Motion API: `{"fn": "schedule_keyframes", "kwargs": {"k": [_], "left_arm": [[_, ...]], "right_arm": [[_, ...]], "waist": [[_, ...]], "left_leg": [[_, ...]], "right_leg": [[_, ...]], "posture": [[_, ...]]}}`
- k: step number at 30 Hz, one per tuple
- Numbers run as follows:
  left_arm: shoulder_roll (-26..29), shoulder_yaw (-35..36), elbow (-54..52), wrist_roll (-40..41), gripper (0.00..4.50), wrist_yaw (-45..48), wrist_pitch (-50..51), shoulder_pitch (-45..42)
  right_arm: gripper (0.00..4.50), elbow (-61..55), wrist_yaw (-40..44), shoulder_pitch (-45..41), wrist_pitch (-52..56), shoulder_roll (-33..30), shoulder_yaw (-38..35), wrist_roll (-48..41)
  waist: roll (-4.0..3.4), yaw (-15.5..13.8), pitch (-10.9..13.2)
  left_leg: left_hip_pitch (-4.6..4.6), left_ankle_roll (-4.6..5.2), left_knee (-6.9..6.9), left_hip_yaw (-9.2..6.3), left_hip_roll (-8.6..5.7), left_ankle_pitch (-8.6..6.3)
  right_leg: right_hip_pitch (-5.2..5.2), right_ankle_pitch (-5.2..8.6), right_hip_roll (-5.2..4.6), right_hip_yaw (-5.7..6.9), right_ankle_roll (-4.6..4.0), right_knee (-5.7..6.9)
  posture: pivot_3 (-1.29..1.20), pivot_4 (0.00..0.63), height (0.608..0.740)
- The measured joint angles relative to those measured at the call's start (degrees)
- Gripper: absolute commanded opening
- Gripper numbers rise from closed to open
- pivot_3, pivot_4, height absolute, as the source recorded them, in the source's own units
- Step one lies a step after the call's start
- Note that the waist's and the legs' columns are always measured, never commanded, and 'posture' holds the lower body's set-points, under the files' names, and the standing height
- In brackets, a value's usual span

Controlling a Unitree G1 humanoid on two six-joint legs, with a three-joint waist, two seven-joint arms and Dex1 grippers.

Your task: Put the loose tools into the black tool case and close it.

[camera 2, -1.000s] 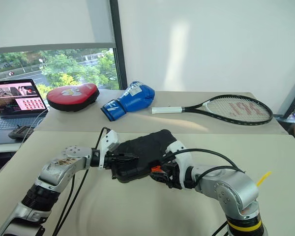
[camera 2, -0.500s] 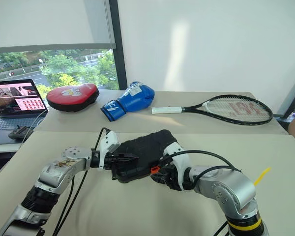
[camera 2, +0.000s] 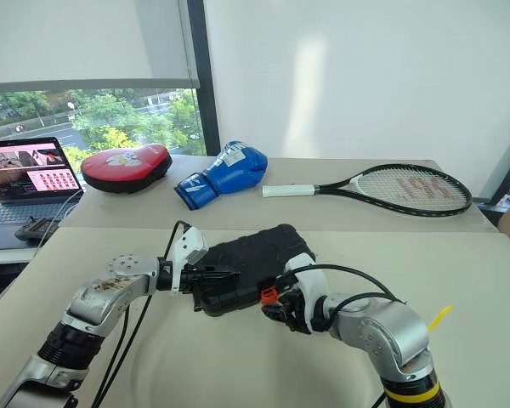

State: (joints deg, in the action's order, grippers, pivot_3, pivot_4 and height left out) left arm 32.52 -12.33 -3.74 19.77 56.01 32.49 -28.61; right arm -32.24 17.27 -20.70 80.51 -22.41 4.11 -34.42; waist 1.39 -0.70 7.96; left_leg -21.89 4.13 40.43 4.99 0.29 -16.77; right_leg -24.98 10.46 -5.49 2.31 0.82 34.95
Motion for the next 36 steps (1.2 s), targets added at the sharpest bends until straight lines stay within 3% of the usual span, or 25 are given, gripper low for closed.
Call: {"fn": "schedule_keyframes", "kwargs": {"k": [8, 10, 11, 15, 24, 28, 34, 36], "left_arm": [[0.00, 0.01, 0.01, -0.46, 0.00, -0.01, -1.39, 0.61], [0.00, 0.01, 0.00, -0.54, 0.00, -0.02, -1.52, 0.84], [0.00, 0.01, 0.00, -0.55, 0.00, -0.02, -1.55, 0.86], [0.00, 0.01, -0.02, -0.57, 0.00, -0.10, -1.60, 0.99], [0.09, 0.05, -0.32, -0.57, 0.00, -0.24, -1.55, 1.15], [0.15, 0.05, -0.39, -0.57, 0.00, -0.25, -1.47, 0.95], [0.38, 0.05, -1.05, -0.57, 0.00, -0.53, -1.28, 1.32], [0.46, 0.05, -1.29, -0.57, 0.00, -0.79, -1.18, 1.44]], "right_arm": [[2.42, 1.10, 0.02, -0.02, -1.70, 0.49, 1.51, 1.52], [3.01, 1.23, 0.16, -0.02, -1.99, 0.50, 1.64, 1.60], [3.07, 1.23, 0.26, -0.02, -2.23, 0.56, 1.72, 1.59], [4.45, 1.30, 0.13, 0.22, -2.91, 0.77, 2.11, 2.10], [4.49, 1.99, -1.15, 1.11, -3.92, 1.62, 2.02, 3.97], [3.49, 2.32, -1.29, 1.10, -4.14, 1.99, 1.97, 4.67], [1.47, 2.26, -0.95, 1.16, -4.89, 3.02, 2.30, 4.90], [1.19, 2.10, -0.94, 1.16, -4.91, 3.08, 2.35, 4.92]], "waist": [[-0.03, 0.01, -0.02], [-0.03, 0.01, -0.02], [-0.03, 0.01, -0.02], [-0.04, 0.02, -0.03], [-0.05, 0.03, -0.03], [-0.05, 0.04, -0.03], [-0.05, 0.06, -0.03], [-0.05, 0.08, -0.03]], "left_leg": [[0.01, 0.00, -0.02, 0.00, 0.01, 0.00], [0.01, 0.00, -0.03, -0.01, 0.02, 0.00], [0.01, 0.00, -0.03, 0.00, 0.02, 0.00], [0.00, 0.00, -0.04, 0.00, 0.02, 0.00], [-0.01, 0.00, -0.07, 0.00, 0.05, 0.00], [-0.01, -0.01, -0.08, 0.00, 0.06, 0.00], [-0.03, -0.01, -0.14, 0.00, 0.07, 0.00], [-0.04, -0.01, -0.13, 0.00, 0.07, 0.00]], "right_leg": [[-0.01, 0.01, -0.01, 0.00, 0.00, -0.01], [-0.01, 0.01, -0.02, 0.00, 0.00, -0.01], [-0.01, 0.01, -0.02, 0.00, 0.00, -0.01], [-0.02, 0.01, -0.03, 0.00, 0.00, -0.02], [-0.05, 0.17, -0.03, -0.01, -0.26, -0.02], [-0.06, 0.18, -0.03, -0.01, -0.28, -0.02], [-0.10, 0.18, -0.02, -0.01, -0.26, -0.03], [-0.09, 0.18, -0.02, 0.00, -0.28, -0.05]], "posture": [[0.00, 0.150, 0.740], [0.00, 0.150, 0.740], [0.00, 0.150, 0.740], [0.00, 0.150, 0.740], [0.00, 0.150, 0.740], [0.00, 0.150, 0.740], [0.00, 0.150, 0.740], [0.00, 0.150, 0.740]]}}
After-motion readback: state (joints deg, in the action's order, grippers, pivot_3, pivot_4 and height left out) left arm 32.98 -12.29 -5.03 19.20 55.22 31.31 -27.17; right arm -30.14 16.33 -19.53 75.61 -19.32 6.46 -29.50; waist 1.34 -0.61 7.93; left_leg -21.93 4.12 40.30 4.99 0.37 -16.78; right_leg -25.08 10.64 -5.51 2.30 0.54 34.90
